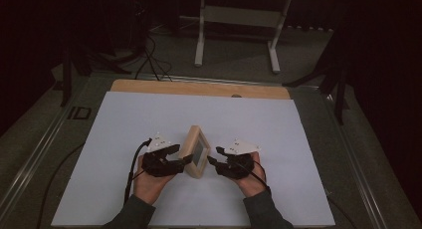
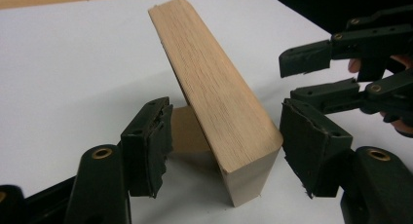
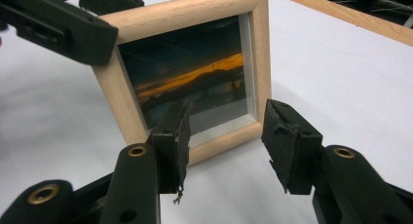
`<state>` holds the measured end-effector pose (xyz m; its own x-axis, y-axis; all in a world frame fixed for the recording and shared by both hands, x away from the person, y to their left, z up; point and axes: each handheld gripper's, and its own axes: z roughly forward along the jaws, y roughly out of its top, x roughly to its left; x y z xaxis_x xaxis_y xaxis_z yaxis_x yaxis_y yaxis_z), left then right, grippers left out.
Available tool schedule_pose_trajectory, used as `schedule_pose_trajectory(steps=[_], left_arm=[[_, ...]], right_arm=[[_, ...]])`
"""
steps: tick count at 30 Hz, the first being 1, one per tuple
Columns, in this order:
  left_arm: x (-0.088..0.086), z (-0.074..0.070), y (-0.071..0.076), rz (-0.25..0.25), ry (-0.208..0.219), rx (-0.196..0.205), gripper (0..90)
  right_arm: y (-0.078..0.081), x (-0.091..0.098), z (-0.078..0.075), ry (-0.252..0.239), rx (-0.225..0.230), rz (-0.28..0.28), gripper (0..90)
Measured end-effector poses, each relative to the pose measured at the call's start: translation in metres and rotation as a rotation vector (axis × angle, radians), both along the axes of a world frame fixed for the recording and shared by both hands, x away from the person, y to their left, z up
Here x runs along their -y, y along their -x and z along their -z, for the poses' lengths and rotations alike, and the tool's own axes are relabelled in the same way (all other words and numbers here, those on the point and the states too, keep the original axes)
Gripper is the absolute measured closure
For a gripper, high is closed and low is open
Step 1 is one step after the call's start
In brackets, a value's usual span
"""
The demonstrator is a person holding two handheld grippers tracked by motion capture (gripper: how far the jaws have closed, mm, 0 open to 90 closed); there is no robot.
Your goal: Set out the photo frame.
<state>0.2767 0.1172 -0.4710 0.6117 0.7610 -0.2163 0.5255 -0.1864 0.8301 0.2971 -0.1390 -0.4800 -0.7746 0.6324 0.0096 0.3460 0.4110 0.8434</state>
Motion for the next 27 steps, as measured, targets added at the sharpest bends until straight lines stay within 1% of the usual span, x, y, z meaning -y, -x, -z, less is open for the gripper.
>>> schedule_pose_trajectory(steps=[6, 8, 13, 16, 22, 27], left_arm=[[0.003, 0.002, -0.001, 0.001, -0.003, -0.015, 40.4], [0.005, 0.003, -0.002, 0.007, -0.004, -0.020, 43.5], [0.006, 0.004, -0.003, 0.011, 0.005, -0.033, 47.6], [0.007, 0.004, -0.003, 0.009, 0.011, -0.038, 48.6], [0.007, 0.004, -0.003, 0.014, 0.006, -0.040, 50.0], [0.008, 0.003, -0.003, 0.021, 0.011, -0.038, 54.7]], right_arm=[[0.000, 0.001, -0.001, -0.006, 0.005, 0.005, 52.3], [0.000, 0.002, -0.003, -0.010, 0.010, 0.007, 52.3], [0.000, 0.003, -0.005, -0.015, 0.016, 0.011, 52.2], [0.000, 0.004, -0.008, -0.022, 0.022, 0.015, 52.3], [-0.001, 0.008, -0.012, -0.034, 0.034, 0.023, 52.3], [-0.001, 0.011, -0.016, -0.045, 0.043, 0.033, 52.3]])
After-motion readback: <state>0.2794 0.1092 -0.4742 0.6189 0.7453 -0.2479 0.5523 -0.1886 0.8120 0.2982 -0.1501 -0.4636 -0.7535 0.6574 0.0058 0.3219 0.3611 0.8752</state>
